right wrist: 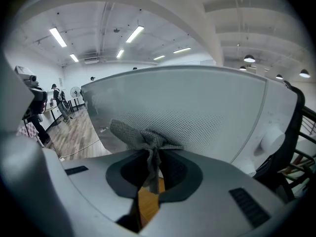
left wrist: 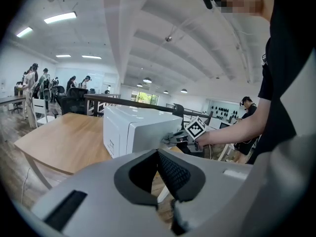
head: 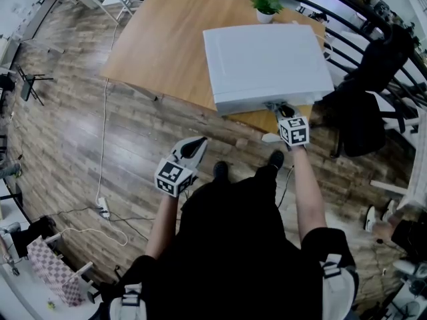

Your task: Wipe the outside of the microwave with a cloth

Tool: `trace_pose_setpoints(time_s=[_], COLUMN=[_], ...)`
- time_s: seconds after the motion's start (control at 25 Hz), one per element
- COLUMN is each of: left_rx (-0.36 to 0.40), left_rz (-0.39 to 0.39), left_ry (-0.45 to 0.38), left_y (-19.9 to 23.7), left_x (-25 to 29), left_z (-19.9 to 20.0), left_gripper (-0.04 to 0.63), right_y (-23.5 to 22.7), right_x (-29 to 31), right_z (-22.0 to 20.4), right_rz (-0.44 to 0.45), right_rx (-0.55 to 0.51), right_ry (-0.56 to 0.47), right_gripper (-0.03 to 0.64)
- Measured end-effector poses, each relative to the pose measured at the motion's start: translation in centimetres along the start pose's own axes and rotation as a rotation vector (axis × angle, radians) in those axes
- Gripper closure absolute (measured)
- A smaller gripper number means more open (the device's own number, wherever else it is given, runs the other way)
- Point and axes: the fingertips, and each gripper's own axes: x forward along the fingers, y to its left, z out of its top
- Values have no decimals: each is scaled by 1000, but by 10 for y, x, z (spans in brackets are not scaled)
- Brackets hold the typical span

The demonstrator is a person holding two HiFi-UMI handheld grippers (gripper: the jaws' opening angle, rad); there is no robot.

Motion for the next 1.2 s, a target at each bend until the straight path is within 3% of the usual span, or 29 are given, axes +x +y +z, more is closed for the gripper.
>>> trace_pose_setpoints(time_s=[0.52,0.72,1.2], left_rx=[-22,-26,-45], left_rz=[31,38,75], left_ry=[-14,-16,-13], left_y=[11,11,23], left_x=[-11,-14,-32], left_z=[-2,-4,-13], left_gripper=[595,595,595], right_y=[25,36,76], right_x=[11,16,33], right_z=[2,11,7], right_rz=[37,54,122], right_rx=[7,-4,-20], right_ry=[12,-31,7], right_gripper=[577,577,575])
